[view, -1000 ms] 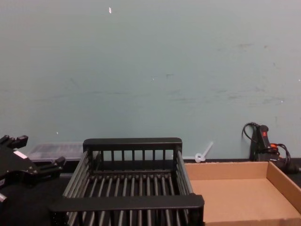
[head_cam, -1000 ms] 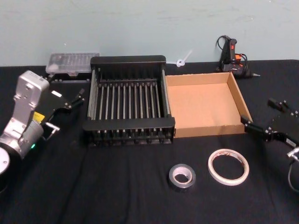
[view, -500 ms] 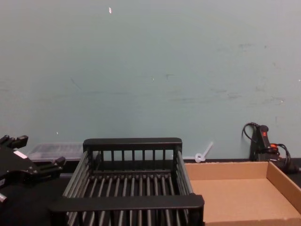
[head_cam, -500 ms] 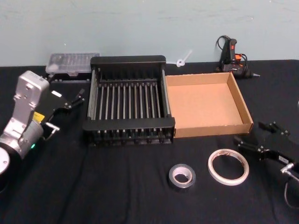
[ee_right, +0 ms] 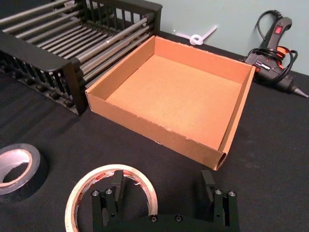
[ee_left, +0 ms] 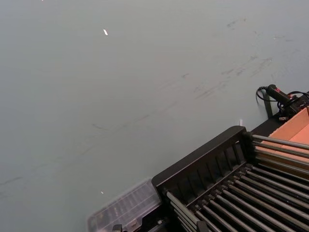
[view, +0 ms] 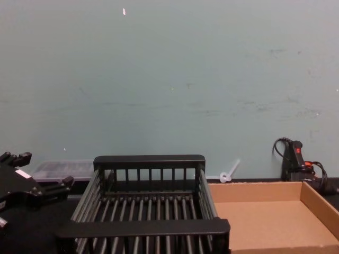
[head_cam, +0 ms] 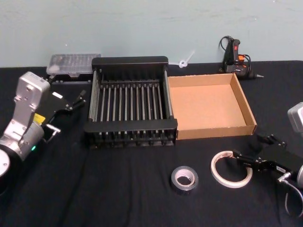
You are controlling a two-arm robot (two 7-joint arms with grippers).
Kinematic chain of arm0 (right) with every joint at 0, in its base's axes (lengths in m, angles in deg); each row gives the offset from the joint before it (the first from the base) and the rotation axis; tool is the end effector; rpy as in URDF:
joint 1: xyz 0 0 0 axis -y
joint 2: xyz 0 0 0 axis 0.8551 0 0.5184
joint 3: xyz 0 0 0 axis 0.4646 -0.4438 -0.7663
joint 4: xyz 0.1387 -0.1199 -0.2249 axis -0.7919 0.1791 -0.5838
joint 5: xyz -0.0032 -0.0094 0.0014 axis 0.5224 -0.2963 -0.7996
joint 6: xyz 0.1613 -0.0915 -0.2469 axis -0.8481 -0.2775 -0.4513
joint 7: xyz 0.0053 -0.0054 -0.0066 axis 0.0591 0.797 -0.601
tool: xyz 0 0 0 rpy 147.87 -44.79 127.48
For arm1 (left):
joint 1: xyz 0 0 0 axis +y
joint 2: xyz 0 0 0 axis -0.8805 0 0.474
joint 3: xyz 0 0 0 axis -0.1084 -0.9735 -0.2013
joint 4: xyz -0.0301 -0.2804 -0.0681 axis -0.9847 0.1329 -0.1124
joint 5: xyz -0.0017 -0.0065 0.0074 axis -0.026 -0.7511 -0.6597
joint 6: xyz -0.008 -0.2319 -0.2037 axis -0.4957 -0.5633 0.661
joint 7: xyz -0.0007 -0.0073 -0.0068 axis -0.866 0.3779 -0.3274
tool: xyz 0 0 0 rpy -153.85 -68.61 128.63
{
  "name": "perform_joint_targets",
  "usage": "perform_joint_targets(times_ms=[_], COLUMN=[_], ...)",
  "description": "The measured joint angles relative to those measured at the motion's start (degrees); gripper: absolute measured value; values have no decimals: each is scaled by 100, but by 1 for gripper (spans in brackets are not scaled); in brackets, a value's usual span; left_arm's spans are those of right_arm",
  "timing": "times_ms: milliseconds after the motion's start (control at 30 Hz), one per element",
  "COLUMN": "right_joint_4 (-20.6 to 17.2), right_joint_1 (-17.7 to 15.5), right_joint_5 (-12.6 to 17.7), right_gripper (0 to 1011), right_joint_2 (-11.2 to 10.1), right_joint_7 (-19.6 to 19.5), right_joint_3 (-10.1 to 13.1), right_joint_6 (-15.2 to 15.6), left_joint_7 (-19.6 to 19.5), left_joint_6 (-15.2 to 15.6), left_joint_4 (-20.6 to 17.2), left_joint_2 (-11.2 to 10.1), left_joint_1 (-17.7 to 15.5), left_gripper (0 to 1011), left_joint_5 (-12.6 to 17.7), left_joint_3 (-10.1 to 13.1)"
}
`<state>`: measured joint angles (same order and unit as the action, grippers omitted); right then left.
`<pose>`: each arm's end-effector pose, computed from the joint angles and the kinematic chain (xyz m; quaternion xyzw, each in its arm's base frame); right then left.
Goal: Pick up the white tape and place it into the black box , Pick up the silver tape and place it into the brown box.
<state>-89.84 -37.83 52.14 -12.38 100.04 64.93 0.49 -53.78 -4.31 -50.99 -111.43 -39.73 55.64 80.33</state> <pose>0.2867 -0.0971 -0.2800 -0.2150 0.0775 -0.4740 0.8503 0.3581 0.0826 -0.3022 0.1415 -0.1325 0.5799 0.7913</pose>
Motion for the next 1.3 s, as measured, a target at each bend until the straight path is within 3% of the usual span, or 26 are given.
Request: perform_joint_targets(times_ms=[367, 1300], right_joint_4=[180, 371], right_joint_1=[128, 186], right_joint_5=[-276, -513], right_gripper=[1002, 1002], right_joint_2=[93, 334], right_joint_7=[142, 376], right_joint_3=[-98, -14], right_joint_6=[158, 389], left_joint_7=[0, 0], left_joint_6=[0, 0], left_joint_4=[0, 0], left_joint_2=[0, 0], left_joint_1=[0, 0], left_gripper=[1001, 1001], left_joint_5=[0, 0], left_joint_3=[0, 0])
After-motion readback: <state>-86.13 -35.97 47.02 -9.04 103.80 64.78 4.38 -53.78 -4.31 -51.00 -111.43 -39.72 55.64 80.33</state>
